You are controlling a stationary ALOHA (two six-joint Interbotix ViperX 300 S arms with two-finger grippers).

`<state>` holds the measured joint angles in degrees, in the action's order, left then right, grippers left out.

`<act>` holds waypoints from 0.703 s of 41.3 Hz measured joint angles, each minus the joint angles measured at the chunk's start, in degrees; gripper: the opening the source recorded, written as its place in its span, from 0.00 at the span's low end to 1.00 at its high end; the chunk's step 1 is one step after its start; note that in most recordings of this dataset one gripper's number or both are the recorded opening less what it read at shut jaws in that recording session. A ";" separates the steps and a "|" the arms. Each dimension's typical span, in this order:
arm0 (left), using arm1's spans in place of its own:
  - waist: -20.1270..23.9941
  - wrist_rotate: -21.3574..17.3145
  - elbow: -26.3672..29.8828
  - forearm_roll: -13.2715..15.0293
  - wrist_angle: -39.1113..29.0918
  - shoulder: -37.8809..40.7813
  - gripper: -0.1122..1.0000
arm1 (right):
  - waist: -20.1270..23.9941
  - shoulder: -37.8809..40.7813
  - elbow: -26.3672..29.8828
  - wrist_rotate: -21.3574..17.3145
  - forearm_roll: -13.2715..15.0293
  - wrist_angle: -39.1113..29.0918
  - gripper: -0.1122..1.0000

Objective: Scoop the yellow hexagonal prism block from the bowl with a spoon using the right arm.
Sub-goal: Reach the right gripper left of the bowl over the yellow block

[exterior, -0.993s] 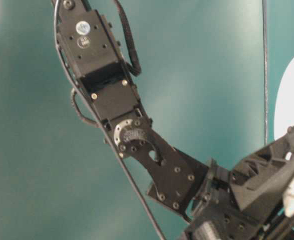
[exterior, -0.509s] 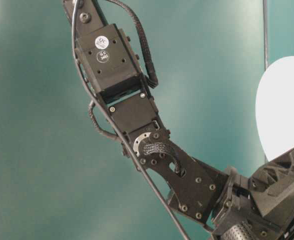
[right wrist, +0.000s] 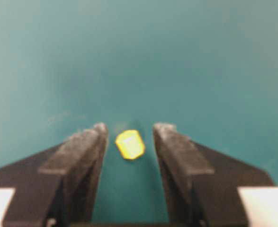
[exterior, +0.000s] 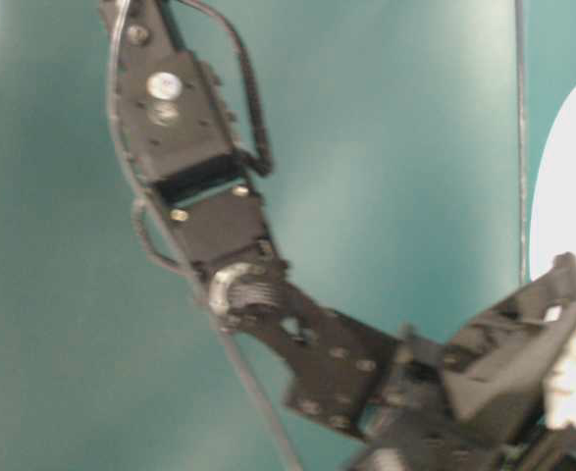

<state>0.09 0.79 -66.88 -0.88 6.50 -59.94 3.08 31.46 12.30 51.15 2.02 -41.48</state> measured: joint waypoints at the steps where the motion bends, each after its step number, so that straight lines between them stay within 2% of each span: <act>1: 0.00 0.00 0.09 0.00 0.00 -0.09 0.15 | 0.00 -0.26 0.00 -0.26 -0.26 0.00 0.54; 19: 0.00 0.00 0.00 0.00 -0.09 -0.09 0.15 | -0.09 -2.64 0.00 -5.54 -3.08 1.14 0.54; 22: 0.00 0.09 0.09 0.00 -0.09 -0.09 0.15 | -0.09 -2.64 0.00 -8.44 -4.66 1.14 0.54; 29: 0.00 0.09 0.09 0.00 0.00 -0.09 0.15 | -0.70 -2.64 0.00 -19.25 -9.05 2.37 0.54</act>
<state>0.09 0.88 -66.80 -0.88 6.50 -60.03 2.37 28.83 12.30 31.90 -7.03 -39.11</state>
